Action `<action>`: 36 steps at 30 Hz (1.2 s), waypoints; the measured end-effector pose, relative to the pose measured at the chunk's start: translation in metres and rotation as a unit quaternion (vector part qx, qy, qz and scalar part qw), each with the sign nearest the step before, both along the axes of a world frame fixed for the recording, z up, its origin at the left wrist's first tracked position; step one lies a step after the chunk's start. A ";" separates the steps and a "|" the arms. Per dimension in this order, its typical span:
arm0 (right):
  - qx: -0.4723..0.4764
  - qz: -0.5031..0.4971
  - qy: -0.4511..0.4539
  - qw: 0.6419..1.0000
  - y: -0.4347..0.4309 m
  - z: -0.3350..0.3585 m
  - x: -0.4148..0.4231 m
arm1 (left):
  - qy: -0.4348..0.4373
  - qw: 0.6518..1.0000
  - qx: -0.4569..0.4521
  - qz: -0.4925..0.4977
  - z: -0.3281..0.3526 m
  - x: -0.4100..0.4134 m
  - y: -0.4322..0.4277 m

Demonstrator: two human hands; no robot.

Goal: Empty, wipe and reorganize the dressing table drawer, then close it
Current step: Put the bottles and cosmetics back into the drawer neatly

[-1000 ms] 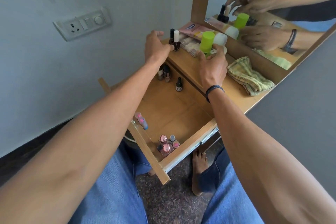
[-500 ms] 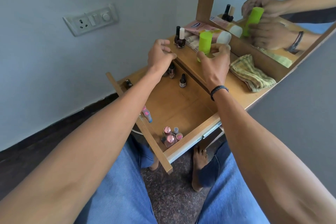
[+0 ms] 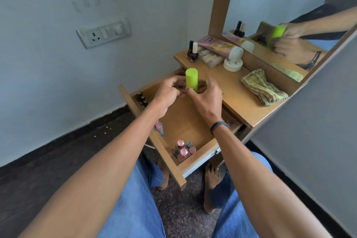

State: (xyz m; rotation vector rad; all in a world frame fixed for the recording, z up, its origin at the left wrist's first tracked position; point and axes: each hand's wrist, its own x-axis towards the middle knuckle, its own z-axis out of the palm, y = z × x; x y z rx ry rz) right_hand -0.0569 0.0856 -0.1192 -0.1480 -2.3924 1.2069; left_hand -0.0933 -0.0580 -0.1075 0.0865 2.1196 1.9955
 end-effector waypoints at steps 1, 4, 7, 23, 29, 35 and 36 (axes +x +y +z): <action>-0.015 -0.001 -0.001 1.000 -0.002 -0.003 0.003 | 0.005 1.000 -0.011 -0.006 -0.002 0.001 -0.001; -0.027 -0.008 -0.006 1.000 -0.010 -0.016 0.014 | 0.008 0.999 -0.050 -0.016 -0.007 0.004 -0.004; -0.029 -0.012 -0.019 0.999 -0.012 -0.029 0.023 | -0.003 0.996 -0.090 -0.020 -0.013 0.008 -0.006; -0.045 -0.028 -0.125 0.991 -0.006 -0.045 0.021 | -0.065 0.993 -0.102 -0.001 -0.030 0.018 0.008; -0.035 -0.063 -0.149 0.986 -0.007 -0.043 0.019 | -0.060 0.986 -0.143 -0.056 -0.037 0.016 0.012; 0.021 -0.072 -0.178 0.981 -0.009 -0.043 0.018 | -0.092 0.989 -0.086 -0.078 -0.035 0.018 0.019; 0.020 -0.074 -0.175 0.982 -0.010 -0.043 0.018 | -0.098 0.989 -0.080 -0.078 -0.035 0.018 0.019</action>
